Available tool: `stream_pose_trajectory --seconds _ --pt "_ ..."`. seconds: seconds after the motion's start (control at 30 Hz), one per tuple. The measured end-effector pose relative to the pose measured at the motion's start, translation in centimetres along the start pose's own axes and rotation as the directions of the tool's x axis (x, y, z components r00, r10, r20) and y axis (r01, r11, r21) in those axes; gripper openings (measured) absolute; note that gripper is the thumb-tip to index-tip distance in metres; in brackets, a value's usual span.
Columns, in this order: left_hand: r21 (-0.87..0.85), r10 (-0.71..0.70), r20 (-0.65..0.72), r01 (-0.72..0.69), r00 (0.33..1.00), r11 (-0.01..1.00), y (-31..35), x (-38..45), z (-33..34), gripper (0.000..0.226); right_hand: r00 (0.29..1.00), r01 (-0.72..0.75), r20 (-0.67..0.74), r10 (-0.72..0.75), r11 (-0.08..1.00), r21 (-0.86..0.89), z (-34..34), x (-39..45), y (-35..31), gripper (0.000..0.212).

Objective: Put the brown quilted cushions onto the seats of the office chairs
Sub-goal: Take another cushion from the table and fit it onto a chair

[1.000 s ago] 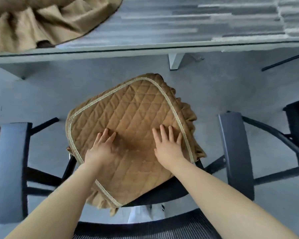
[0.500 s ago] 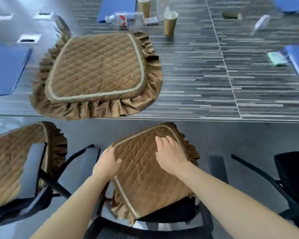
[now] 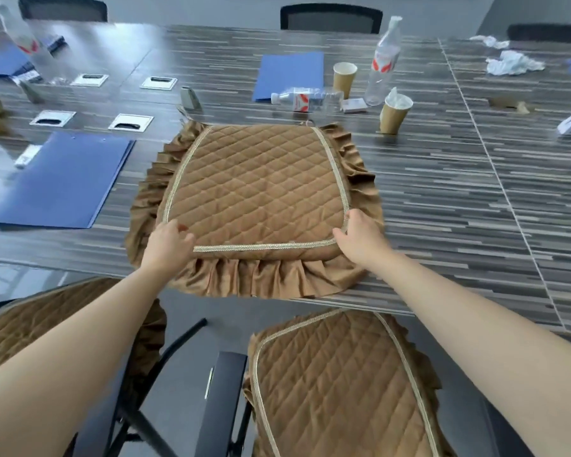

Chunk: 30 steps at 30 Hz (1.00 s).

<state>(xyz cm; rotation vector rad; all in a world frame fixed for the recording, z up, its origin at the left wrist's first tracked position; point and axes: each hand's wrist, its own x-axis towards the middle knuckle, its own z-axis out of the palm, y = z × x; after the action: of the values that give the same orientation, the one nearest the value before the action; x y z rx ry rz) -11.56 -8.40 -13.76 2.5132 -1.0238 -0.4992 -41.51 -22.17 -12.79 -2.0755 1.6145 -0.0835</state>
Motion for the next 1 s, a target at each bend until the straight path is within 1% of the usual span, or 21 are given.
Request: stream_pose_trajectory --seconds 0.13,0.23,0.27,0.3,0.43,0.5,0.53,0.6,0.7,0.77,0.83,0.93,1.0 --pt "0.021 -0.103 0.038 0.102 0.994 0.995 -1.8 5.0 -0.2 0.049 0.977 -0.211 0.014 0.211 0.966 0.151 0.7 3.7 -1.3 0.056" --pt "0.030 -0.211 0.083 0.209 0.974 0.977 -3.0 7.3 0.2 0.058 0.942 -0.336 0.067 0.330 0.914 0.227 1.4 5.1 -1.9 0.052" --pt "0.012 -0.237 0.104 0.237 0.966 0.971 -3.2 7.9 0.3 0.062 0.932 -0.362 0.086 0.351 0.898 0.251 1.7 5.5 -2.2 0.055" --pt "-0.009 -0.262 0.122 0.265 0.957 0.964 -3.3 8.4 0.5 0.066 0.927 -0.375 0.101 0.361 0.881 0.289 2.1 5.9 -2.5 0.061" --pt "-0.092 -0.364 0.125 0.376 0.923 0.922 -3.5 9.8 0.9 0.072 0.874 -0.477 0.134 0.467 0.774 0.416 4.6 9.0 -1.8 0.099" --pt "-0.213 -0.418 0.140 0.440 0.897 0.872 -4.1 10.7 0.8 0.077 0.846 -0.522 0.125 0.519 0.755 0.396 4.5 9.0 -2.5 0.103" --pt "-0.278 -0.442 0.141 0.463 0.886 0.841 -4.5 11.2 0.7 0.078 0.833 -0.542 0.118 0.541 0.754 0.372 4.2 9.0 -2.8 0.102" --pt "-0.365 -0.447 0.120 0.458 0.887 0.811 -4.6 11.6 0.2 0.070 0.812 -0.570 0.108 0.573 0.741 0.356 3.6 9.1 -2.9 0.097" --pt "-0.427 -0.405 0.092 0.404 0.910 0.809 -3.8 11.4 -0.4 0.053 0.818 -0.545 0.088 0.568 0.718 0.433 2.4 9.6 -2.4 0.082" --pt "-0.480 -0.385 0.096 0.381 0.918 0.790 -3.5 11.8 -0.7 0.043 0.824 -0.535 0.126 0.552 0.687 0.491 1.4 9.6 -2.6 0.069" --pt "-0.542 -0.381 0.140 0.393 0.914 0.743 -3.3 11.7 -1.4 0.035 0.829 -0.533 0.167 0.534 0.662 0.527 0.7 9.6 -2.9 0.060" --pt "-0.568 -0.362 0.191 0.404 0.912 0.717 -3.1 11.0 -2.1 0.038 0.839 -0.508 0.148 0.523 0.657 0.557 0.1 9.0 -3.1 0.057" --pt "-0.604 -0.340 0.205 0.392 0.918 0.694 -3.0 10.5 -2.5 0.036 0.845 -0.487 0.119 0.522 0.658 0.574 -0.1 8.2 -3.1 0.058"
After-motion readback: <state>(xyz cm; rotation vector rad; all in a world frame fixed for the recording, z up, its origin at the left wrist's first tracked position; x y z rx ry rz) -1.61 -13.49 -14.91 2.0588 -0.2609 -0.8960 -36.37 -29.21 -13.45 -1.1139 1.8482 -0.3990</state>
